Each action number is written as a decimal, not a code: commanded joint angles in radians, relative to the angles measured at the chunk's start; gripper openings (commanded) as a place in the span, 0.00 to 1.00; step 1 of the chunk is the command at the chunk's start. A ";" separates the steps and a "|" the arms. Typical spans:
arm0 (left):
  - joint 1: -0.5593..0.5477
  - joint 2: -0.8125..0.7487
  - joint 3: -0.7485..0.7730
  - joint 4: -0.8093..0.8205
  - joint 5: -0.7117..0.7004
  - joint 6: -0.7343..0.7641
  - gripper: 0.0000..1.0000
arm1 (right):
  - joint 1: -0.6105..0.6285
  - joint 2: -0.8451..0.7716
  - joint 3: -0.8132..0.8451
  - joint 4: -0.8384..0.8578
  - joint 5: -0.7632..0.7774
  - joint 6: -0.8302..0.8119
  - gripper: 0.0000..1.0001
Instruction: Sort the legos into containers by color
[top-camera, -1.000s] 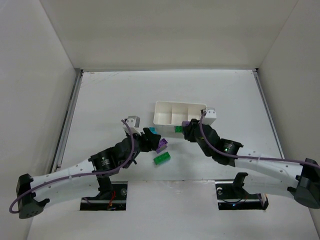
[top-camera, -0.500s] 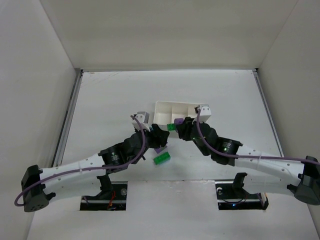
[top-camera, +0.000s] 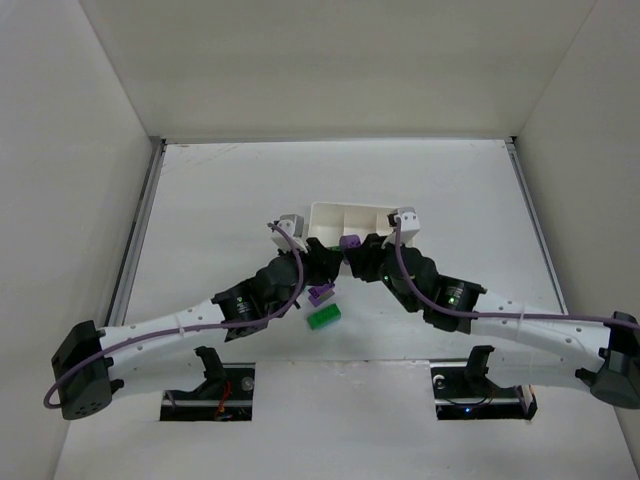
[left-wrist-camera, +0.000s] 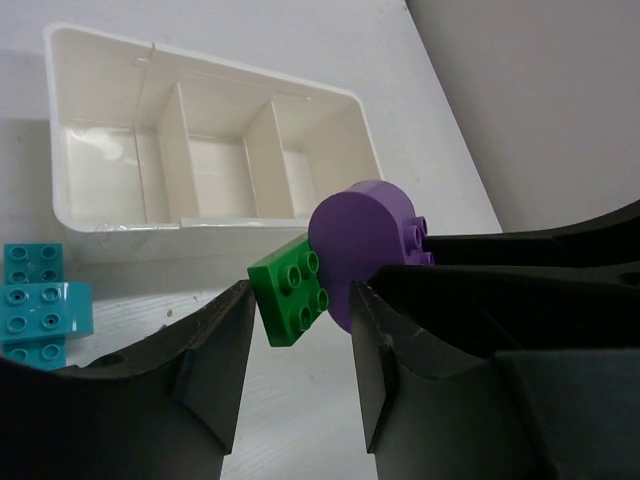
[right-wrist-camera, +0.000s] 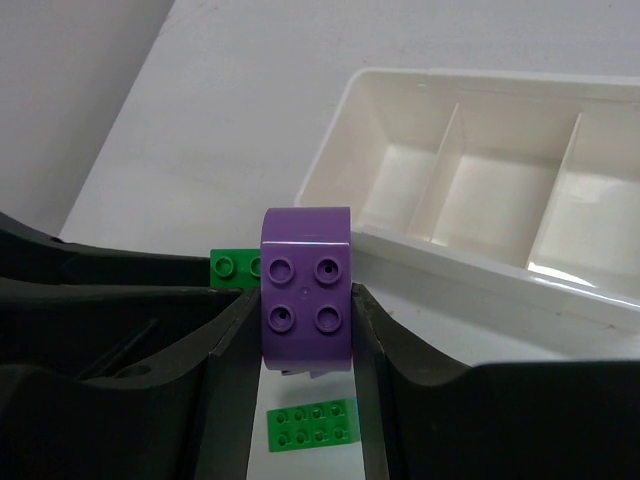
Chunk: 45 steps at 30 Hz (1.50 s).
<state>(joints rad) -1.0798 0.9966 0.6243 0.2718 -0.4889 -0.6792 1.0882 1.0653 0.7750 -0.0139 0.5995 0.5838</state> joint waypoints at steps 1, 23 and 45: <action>0.001 0.017 0.002 0.078 0.035 -0.009 0.39 | 0.011 -0.033 0.000 0.098 -0.033 0.010 0.27; 0.062 -0.200 -0.169 0.064 -0.022 -0.034 0.08 | -0.199 -0.209 -0.102 0.109 -0.162 0.044 0.26; 0.102 -0.001 -0.012 0.055 -0.068 0.129 0.10 | -0.348 0.329 0.101 0.196 -0.127 -0.048 0.63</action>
<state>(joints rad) -0.9894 0.9768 0.5549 0.2733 -0.5533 -0.5808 0.7452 1.4342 0.8371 0.1017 0.4511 0.5503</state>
